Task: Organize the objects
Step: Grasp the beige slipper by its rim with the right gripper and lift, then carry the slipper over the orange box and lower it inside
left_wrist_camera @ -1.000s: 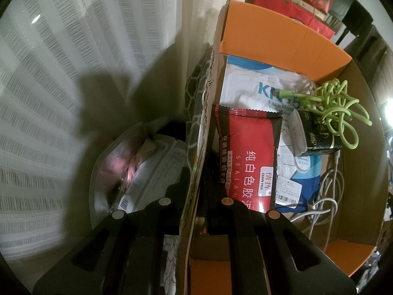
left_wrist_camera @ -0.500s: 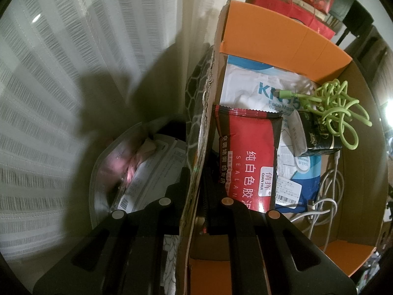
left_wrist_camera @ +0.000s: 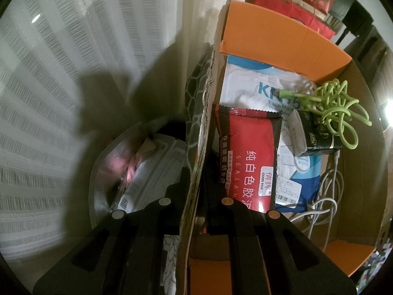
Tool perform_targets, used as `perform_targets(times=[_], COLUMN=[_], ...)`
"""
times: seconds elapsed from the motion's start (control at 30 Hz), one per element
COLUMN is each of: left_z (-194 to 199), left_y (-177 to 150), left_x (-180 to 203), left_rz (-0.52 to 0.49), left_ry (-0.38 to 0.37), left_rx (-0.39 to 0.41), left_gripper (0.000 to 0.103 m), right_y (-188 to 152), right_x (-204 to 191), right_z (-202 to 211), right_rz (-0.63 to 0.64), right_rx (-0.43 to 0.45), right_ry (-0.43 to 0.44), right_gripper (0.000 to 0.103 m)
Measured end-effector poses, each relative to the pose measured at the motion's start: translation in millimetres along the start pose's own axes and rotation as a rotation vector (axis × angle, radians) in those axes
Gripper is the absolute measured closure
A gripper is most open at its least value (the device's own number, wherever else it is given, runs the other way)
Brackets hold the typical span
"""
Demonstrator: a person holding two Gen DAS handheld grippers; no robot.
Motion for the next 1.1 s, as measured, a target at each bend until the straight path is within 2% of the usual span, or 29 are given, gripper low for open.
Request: perform_targets(times=[0.57, 0.87, 1.1], left_z=[1.6, 1.3, 0.9], left_y=[0.4, 1.0, 1.1], left_x=[-0.5, -0.9, -1.3], left_rz=[-0.001, 0.000, 0.002], left_ry=[-0.001, -0.002, -0.003], left_rx=[-0.003, -0.004, -0.004], left_gripper=[0.095, 0.095, 0.095], right_y=[64.6, 83.4, 85.6], right_x=[-53.0, -109.6, -158.1], right_z=[62.6, 78.1, 68.6], right_rz=[0.117, 0.181, 0.205], right_rx=[0.125, 0.137, 0.107], right_ry=[0.009, 0.096, 0.207], right_gripper=[0.091, 0.091, 0.091])
Point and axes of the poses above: each gripper's, at about its wrist camera, not at the fingertips, and z roughly against the way its jaws point, x to its right, y to its top, the point moved 3 cm from there along -z, roughly the way its jaws point, and after that the axes turned 5 degrees about x, right-handed, at the moved point
